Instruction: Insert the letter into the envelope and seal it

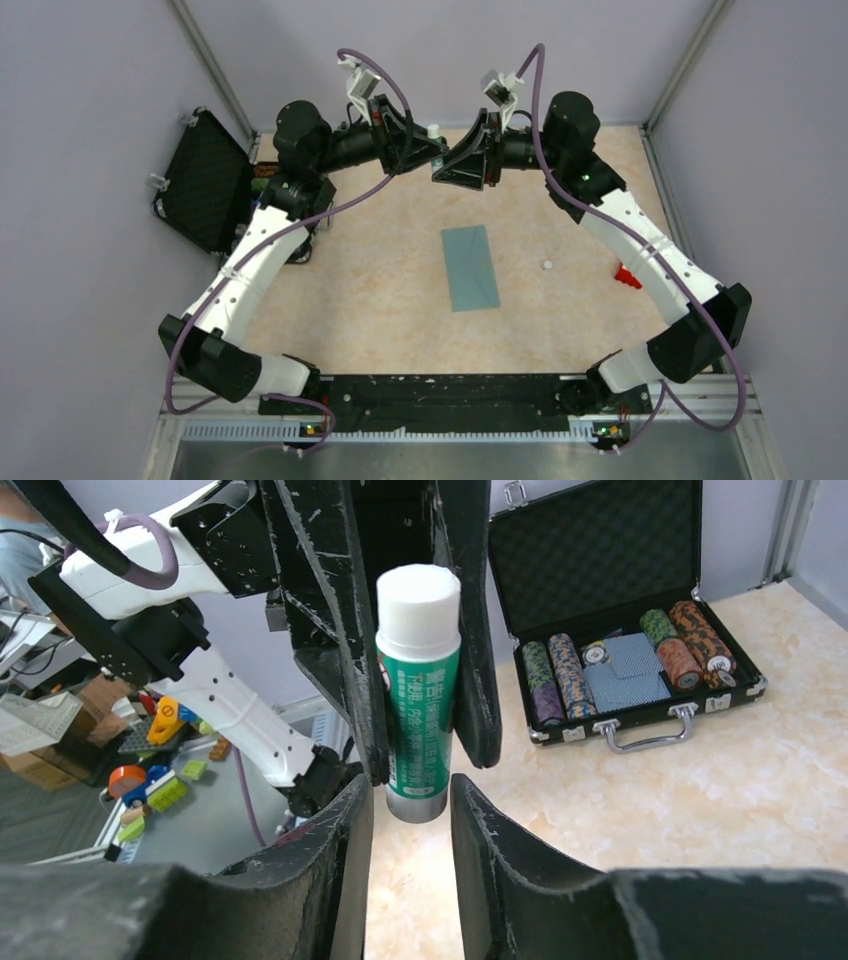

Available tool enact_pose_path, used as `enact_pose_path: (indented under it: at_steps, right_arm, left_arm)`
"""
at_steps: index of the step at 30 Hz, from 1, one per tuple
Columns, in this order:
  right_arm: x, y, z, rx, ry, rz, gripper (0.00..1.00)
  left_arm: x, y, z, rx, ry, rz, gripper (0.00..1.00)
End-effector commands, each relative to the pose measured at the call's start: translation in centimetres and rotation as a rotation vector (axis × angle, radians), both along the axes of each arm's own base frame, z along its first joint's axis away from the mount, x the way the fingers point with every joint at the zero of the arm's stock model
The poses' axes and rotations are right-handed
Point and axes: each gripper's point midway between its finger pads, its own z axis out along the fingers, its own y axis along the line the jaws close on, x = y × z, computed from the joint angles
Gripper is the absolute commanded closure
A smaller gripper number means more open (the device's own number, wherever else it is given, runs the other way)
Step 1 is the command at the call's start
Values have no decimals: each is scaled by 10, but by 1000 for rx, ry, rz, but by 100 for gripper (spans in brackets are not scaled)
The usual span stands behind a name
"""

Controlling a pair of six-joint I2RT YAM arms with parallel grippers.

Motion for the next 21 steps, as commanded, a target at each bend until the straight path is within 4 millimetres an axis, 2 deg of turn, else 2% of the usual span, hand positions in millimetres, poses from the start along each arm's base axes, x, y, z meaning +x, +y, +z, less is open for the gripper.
enact_pose_path:
  at_steps: [1,5,7,8,9,11,13,14,16,19,20,21]
  right_arm:
    - [-8,1,32,58,-89,12,69]
    - [0,0,37,65,-105,-46,100]
    - [17,-3,38,53,-121,-154,100]
    - [27,-6,39,43,-140,-220,100]
    - [39,-11,38,18,-163,-303,100]
    - [70,-31,43,-37,-265,-577,100]
    - [84,-57,59,-16,-342,-830,100]
    - [86,-67,70,11,-403,-930,100]
    - [83,-67,78,41,-458,-1004,100]
    - [79,-55,81,53,-409,-991,100]
    - [79,-51,74,32,-388,-972,94]
    - [77,-48,70,20,-378,-949,83]
  left_arm:
    - [1,2,19,-35,-65,18,100]
    - [11,2,13,-20,-68,67,100]
    - [26,3,8,-5,-78,154,100]
    - [37,5,5,3,-84,227,100]
    - [58,11,3,11,-81,359,100]
    - [90,25,-2,52,-108,608,100]
    - [117,43,-5,99,-125,871,100]
    - [129,51,-8,125,-113,995,100]
    - [143,52,-7,125,-69,1131,100]
    - [156,36,-1,80,-36,1139,100]
    - [155,30,1,70,-36,1112,100]
    - [151,25,6,59,-48,1073,100]
